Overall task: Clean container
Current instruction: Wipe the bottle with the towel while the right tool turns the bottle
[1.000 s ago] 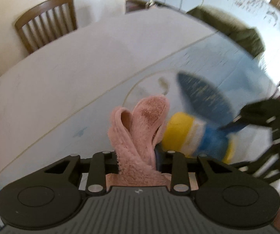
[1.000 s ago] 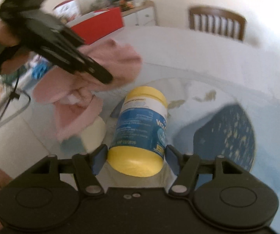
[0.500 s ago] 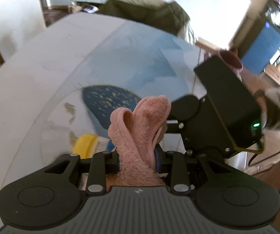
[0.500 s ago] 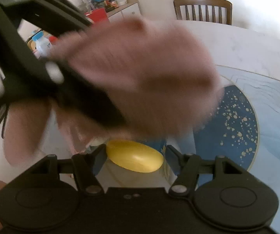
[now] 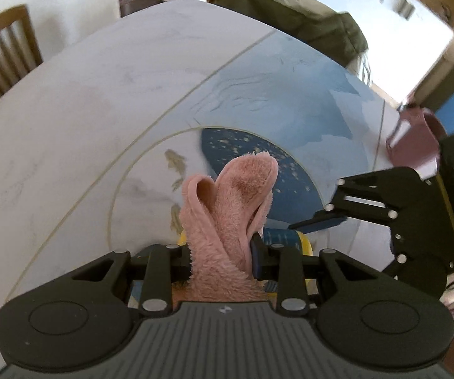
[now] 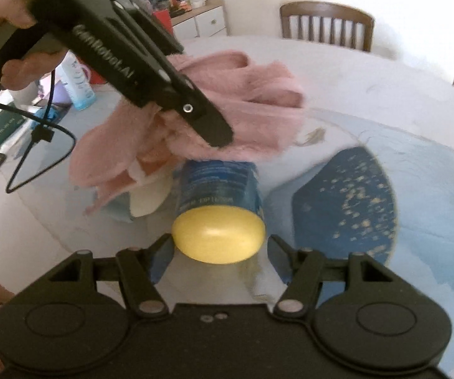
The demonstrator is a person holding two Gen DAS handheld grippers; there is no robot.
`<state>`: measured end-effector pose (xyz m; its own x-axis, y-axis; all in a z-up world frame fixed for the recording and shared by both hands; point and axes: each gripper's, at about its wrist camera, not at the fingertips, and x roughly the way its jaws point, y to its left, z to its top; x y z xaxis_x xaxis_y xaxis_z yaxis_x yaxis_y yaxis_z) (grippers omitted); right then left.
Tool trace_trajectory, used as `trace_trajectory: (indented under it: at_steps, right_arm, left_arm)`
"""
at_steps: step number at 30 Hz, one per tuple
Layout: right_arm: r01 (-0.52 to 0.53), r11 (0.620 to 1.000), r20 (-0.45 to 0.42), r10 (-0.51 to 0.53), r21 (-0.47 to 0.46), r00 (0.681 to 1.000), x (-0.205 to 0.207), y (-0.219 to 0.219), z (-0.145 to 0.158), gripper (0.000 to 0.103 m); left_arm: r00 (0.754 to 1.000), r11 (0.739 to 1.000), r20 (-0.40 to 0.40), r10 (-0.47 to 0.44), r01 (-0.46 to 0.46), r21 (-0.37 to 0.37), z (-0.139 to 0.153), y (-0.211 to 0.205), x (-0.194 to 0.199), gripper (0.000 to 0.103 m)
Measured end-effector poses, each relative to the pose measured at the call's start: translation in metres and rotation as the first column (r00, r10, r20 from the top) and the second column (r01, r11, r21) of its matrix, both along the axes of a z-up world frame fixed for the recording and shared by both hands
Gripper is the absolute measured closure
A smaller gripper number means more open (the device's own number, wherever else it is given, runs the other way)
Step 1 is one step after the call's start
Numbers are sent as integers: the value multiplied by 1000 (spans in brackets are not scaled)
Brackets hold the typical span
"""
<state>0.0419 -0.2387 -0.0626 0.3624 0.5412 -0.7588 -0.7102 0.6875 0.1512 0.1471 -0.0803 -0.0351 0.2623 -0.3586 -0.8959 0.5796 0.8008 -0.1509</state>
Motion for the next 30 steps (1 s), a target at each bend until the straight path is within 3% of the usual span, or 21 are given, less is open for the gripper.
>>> trace_trajectory:
  at_steps: [7,12,22,25,30]
  right_arm:
    - [-4,999,186,14,-52,982,-18,10,13,38]
    - [3,995,227,20,-99,974,-19,14,10,40]
    - [31,999,113,-34,29,993,0,-8,13,47]
    - [29,998,88,-34,51,996,5,-12,13,48]
    - [23,996,53,-28,81,998,17,-19,12,49]
  left_arm:
    - [999,999,-15,40,-40,-32,-2,5,12,74]
    - [999,999,-8,44,-44,-29,-1,2,14,74]
    - [997,997,68,28,-23,-73,18,18,-5,74]
    - [993,995,97,-62,70,-77,24,15,-21,73]
    - [979,984,100,-178,179,6,15,-9,-36,73]
